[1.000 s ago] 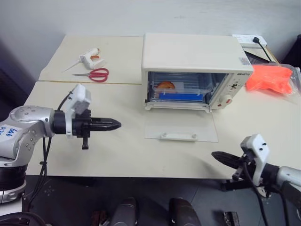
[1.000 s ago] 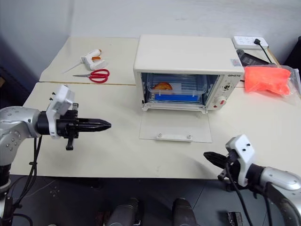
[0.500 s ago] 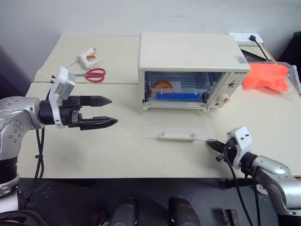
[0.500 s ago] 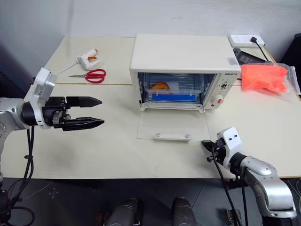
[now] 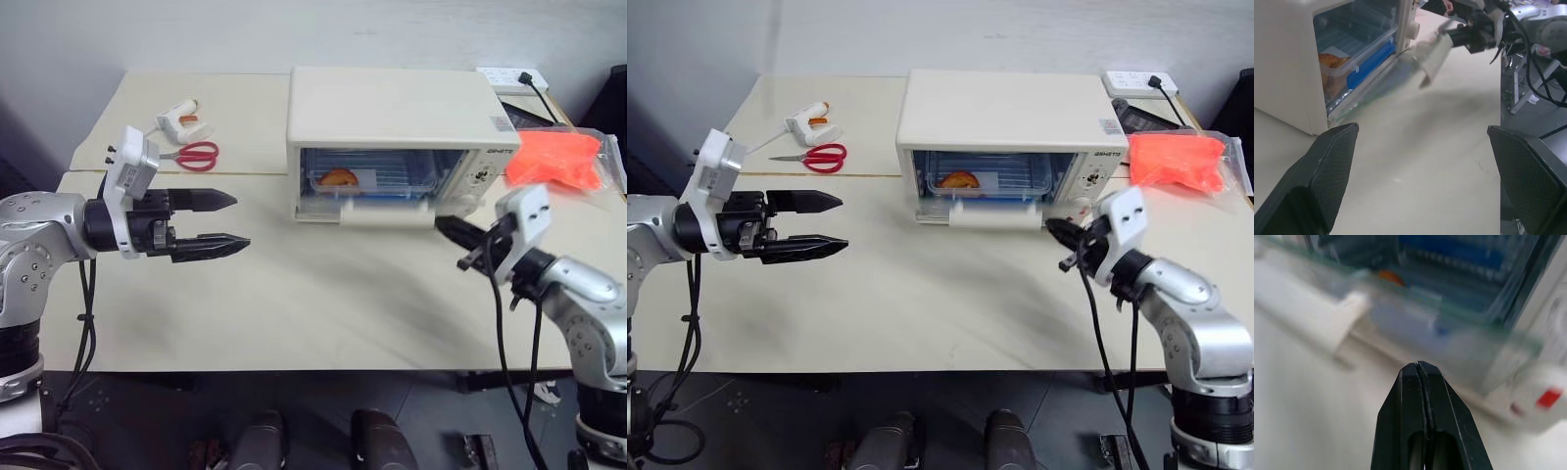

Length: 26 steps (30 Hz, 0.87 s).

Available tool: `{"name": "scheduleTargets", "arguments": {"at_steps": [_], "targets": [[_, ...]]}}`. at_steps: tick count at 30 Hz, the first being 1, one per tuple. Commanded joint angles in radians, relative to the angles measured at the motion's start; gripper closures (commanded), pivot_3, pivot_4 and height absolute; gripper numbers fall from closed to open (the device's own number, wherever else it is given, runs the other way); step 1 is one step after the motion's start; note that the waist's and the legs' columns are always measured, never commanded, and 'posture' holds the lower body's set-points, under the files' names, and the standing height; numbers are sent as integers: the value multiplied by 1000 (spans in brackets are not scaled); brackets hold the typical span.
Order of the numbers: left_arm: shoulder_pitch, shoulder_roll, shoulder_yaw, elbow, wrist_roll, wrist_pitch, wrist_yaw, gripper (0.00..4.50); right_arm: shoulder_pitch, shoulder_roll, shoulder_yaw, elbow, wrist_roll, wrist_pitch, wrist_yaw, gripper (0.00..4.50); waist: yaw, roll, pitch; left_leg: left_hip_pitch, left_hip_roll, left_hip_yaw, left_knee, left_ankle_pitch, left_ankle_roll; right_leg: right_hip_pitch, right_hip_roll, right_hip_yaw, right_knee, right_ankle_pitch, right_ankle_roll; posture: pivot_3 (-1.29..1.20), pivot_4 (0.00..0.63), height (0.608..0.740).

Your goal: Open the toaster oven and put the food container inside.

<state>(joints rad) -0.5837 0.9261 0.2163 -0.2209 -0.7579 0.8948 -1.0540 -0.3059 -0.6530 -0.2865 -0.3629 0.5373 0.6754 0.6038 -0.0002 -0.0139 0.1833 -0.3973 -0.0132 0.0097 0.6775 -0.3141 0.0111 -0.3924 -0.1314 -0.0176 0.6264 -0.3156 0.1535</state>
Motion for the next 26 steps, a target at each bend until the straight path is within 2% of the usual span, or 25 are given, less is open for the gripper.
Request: {"name": "scheduleTargets", "arguments": {"at_steps": [1, 6, 9, 13, 18, 20, 26], "targets": [[-18, -2, 1, -3, 4, -26, 9, 25, -10, -16, -49, -41, 53, 32, -10, 4500, 1, 0, 0, 0, 0, 0, 0, 0, 0, 0, 0, 0, 0, 0, 0, 0, 150, 740], [-14, -1, -6, 6, 11, -47, 8, 25, 32, -85, -125, -61, 112, 81, 31, 4500, 1, 0, 0, -4, -1, -1, 1, 0, 0, -2, -1, 0, 0, 0, 0, 0, 150, 740], [-14, 8, -8, 17, 19, -58, -1, 0, 96, -191, -238, -66, 220, 158, 146, 3906, 2, 0, 0, -4, -1, -1, 1, 0, 0, -2, -1, -1, 0, 0, 0, 0, 150, 740], [-22, 24, -14, 43, 37, -82, -22, 0, 173, -354, -388, -20, 308, 217, 317, 2594, 2, 0, 0, -4, -1, 0, 2, -1, 1, -1, -1, -1, -1, 0, 0, 0, 150, 740], [-44, 38, -19, 77, 55, -111, -51, 0, 235, -499, -481, 64, 292, 205, 495, 930, -2, 0, 0, -3, 0, 1, 3, -1, 2, -1, 1, -1, -2, 0, 0, 0, 150, 740], [-56, 40, -19, 90, 57, -116, -57, 0, 234, -517, -494, 88, 292, 192, 528, 930, -1, 0, 0, -4, 1, 1, 3, -1, 2, -1, 0, -1, -2, 0, 0, 0, 150, 740], [-70, 34, -8, 98, 56, -128, -54, 0, 176, -505, -462, 138, 277, 173, 496, 930, -1, 0, 0, -4, 1, 1, 3, -1, 2, -1, 0, -1, -1, 0, 1, 0, 150, 740]]}}
